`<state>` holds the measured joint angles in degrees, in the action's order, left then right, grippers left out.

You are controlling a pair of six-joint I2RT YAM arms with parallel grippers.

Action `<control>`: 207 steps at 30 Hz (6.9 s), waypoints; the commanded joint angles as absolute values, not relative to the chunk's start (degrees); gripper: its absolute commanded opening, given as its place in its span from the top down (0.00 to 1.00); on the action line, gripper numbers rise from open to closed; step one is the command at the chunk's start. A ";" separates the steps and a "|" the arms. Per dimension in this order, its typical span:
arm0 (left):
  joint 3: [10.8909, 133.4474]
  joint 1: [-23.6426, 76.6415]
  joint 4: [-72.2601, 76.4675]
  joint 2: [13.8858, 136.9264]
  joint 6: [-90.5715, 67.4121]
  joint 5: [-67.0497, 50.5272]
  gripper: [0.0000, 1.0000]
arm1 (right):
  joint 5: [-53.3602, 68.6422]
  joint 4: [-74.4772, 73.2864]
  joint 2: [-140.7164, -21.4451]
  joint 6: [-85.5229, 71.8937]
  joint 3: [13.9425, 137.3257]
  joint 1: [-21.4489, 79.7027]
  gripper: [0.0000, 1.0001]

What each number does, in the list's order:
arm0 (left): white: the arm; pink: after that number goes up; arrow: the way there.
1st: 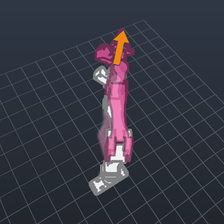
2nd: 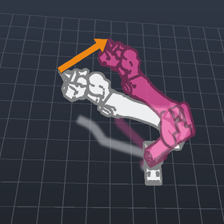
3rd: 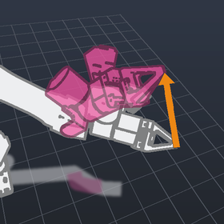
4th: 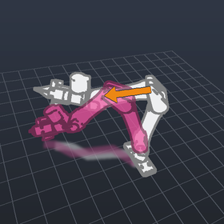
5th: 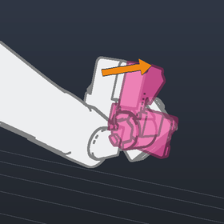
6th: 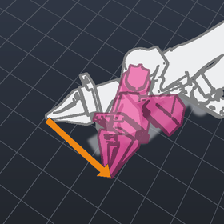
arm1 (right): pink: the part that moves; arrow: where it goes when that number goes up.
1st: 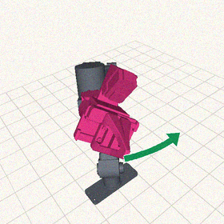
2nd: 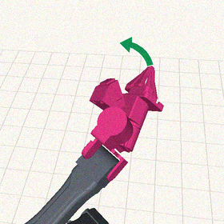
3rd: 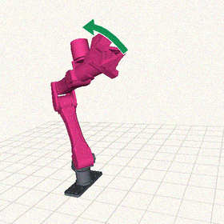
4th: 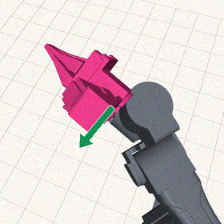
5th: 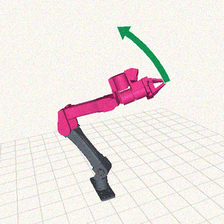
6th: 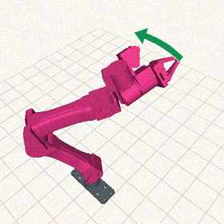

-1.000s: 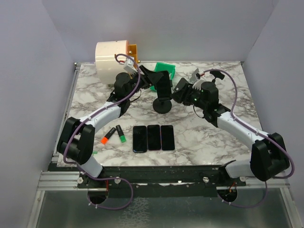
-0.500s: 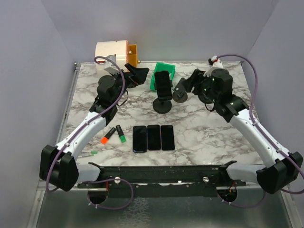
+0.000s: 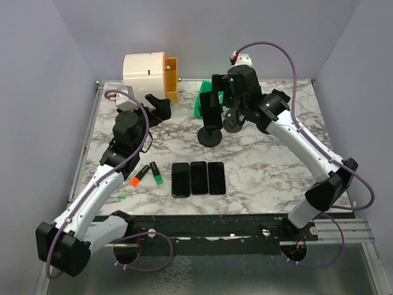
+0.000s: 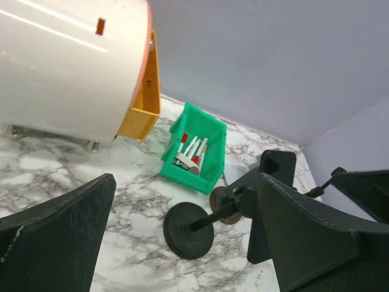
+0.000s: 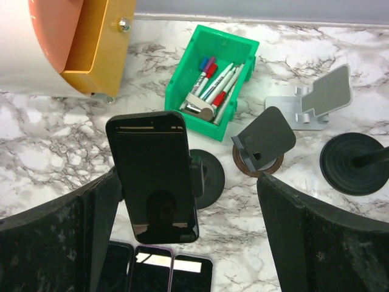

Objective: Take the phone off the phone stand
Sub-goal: Pick up the phone stand with the phone at the center of the board, then place the phone stand with the phone at the center of the board.

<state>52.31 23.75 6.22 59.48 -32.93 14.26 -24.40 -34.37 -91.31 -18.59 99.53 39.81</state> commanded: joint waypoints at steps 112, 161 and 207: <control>41.69 24.35 8.96 53.95 -31.46 5.71 0.02 | -23.24 -44.64 -96.64 -10.91 111.39 39.64 0.53; 41.86 24.35 8.79 57.81 -33.92 2.16 0.03 | -28.98 -28.06 -75.60 -17.58 73.38 39.64 0.56; 38.75 48.78 62.24 92.55 -23.45 -13.44 0.63 | -24.50 -25.86 -73.49 -17.91 70.00 39.64 0.59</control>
